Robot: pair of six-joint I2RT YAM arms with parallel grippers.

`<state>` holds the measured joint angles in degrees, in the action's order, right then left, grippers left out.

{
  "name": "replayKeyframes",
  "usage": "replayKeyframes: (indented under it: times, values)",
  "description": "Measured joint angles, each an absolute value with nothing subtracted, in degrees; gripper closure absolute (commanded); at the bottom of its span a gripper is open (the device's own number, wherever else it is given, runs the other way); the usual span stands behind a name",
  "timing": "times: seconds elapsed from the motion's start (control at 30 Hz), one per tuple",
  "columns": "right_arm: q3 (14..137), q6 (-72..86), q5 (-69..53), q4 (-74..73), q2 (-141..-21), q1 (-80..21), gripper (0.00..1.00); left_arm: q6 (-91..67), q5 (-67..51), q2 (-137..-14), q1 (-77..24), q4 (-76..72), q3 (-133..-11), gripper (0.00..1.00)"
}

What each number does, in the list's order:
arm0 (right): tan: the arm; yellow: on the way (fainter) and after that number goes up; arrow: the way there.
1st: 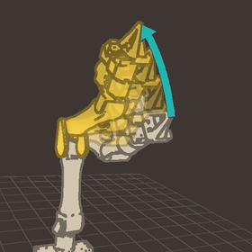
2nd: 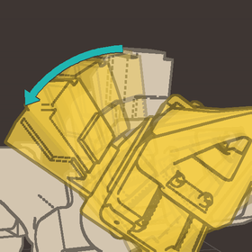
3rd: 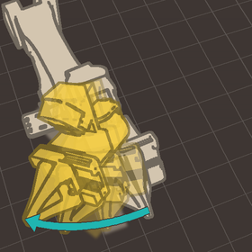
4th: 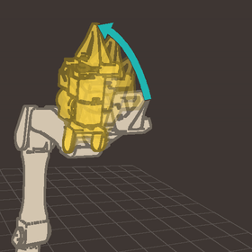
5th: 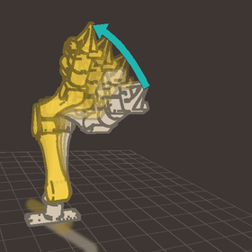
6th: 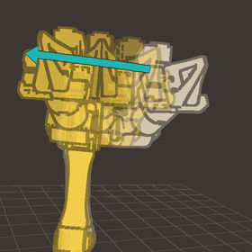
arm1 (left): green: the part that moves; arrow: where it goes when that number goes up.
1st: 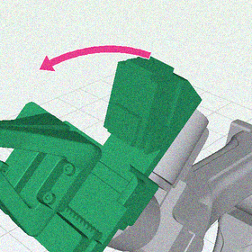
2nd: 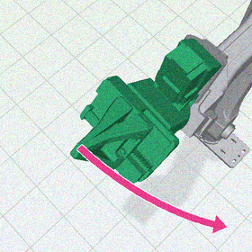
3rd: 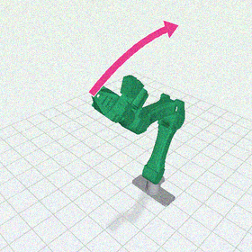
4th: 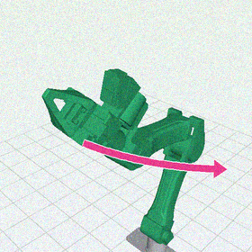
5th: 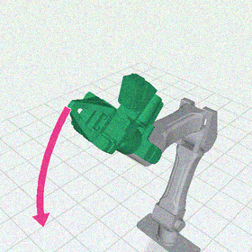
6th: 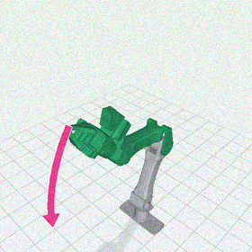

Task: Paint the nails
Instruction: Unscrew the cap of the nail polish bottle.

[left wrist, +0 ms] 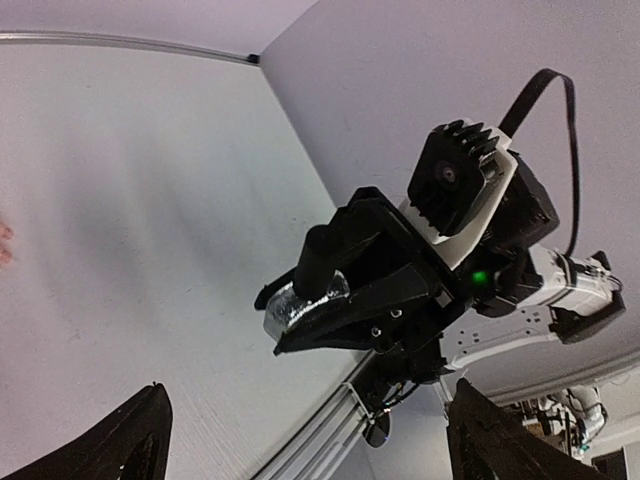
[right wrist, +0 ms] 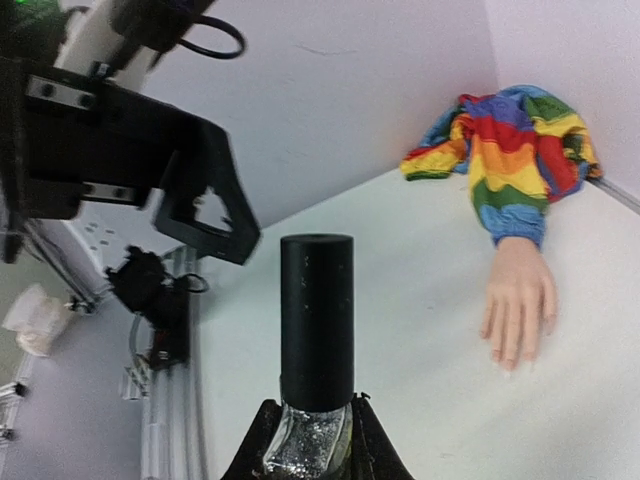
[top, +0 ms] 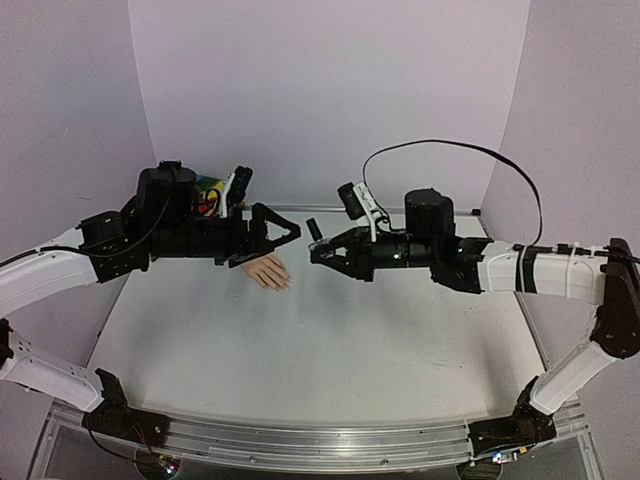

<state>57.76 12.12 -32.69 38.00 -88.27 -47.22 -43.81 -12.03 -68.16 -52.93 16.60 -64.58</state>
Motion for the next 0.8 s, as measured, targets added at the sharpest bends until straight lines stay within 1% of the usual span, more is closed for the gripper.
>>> replayKeyframes:
  times: [0.07, 0.17, 0.27, 0.4, 0.5, 0.7, 0.8]
  values:
    - [57.7, 15.1, -37.6, 39.1, -86.5, -47.3, 1.0, -43.1, -15.2, -67.9, -52.9, 13.6, -64.4, 0.12]
    - [57.7, 18.7, -42.9, 40.8, -84.8, -47.3, 1.0, -42.7, -19.0, -68.2, -52.9, 10.0, -64.4, 0.22]
    - [57.8, 21.3, -46.2, 42.1, -84.5, -47.4, 1.0, -42.7, -22.3, -69.2, -53.0, 6.4, -64.4, 0.28]
    - [57.8, 24.4, -48.8, 43.3, -84.6, -47.4, 1.0, -42.3, -24.7, -70.7, -53.5, 4.4, -64.4, 0.38]
    - [57.9, 26.0, -50.5, 45.1, -84.8, -47.4, 1.0, -41.9, -25.6, -71.2, -53.8, 3.4, -64.4, 0.42]
    - [59.1, 27.1, -52.5, 46.4, -86.3, -47.4, 1.0, -41.8, -26.6, -72.3, -54.1, 2.3, -65.6, 0.52]
    - [59.2, 27.1, -53.0, 46.6, -86.8, -47.4, 1.0, -41.7, -26.9, -73.0, -54.1, 2.2, -66.7, 0.6]
